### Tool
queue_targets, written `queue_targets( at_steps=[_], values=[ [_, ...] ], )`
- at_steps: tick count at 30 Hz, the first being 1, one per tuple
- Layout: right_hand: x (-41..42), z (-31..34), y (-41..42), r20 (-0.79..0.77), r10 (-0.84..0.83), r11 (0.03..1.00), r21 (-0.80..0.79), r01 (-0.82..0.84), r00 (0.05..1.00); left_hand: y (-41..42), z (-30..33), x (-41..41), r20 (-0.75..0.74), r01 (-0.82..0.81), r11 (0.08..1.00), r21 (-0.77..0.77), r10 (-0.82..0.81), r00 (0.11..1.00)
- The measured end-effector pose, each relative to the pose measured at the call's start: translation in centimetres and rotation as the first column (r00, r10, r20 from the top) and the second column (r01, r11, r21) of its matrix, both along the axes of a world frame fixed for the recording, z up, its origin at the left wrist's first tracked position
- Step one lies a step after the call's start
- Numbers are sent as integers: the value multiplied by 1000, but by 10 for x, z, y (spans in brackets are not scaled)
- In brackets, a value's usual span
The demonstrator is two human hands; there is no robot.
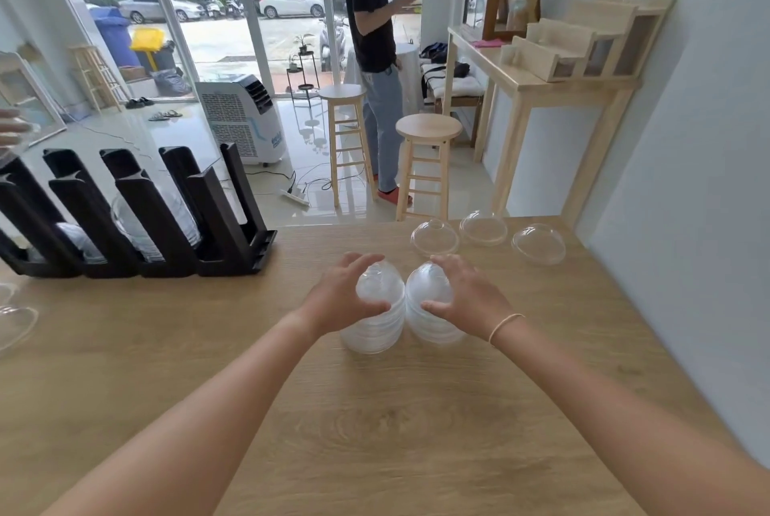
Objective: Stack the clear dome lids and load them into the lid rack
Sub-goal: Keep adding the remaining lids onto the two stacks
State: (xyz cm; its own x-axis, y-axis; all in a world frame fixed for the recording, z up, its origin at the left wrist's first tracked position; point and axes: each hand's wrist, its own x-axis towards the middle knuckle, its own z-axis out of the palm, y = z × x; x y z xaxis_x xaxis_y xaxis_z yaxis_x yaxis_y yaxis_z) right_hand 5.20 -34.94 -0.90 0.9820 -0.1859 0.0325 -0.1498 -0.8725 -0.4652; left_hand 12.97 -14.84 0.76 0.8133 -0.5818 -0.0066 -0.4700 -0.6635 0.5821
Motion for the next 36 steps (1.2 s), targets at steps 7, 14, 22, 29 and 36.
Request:
queue_targets(
  at_steps=[7,14,22,29,36],
  values=[
    [21,17,-33,199,-83,988,142,55,977,-35,28,35,59,51,996,-67,-47,997],
    [81,-4,-99,81,-204,978,66,199,976,-99,26,83,67,111,989,102,-118,991],
    [135,-31,-155,-50,-267,943,-218,251,962,-161,-11,128,27,199,873,444,-235,972],
    [142,-48,-152,-91,-265,935,-265,233,960,-171,-28,140,27,185,865,466,-222,975],
    [106,-27,-120,64,-214,976,61,210,975,-138,-3,136,-38,190,966,173,-187,982]
  ],
)
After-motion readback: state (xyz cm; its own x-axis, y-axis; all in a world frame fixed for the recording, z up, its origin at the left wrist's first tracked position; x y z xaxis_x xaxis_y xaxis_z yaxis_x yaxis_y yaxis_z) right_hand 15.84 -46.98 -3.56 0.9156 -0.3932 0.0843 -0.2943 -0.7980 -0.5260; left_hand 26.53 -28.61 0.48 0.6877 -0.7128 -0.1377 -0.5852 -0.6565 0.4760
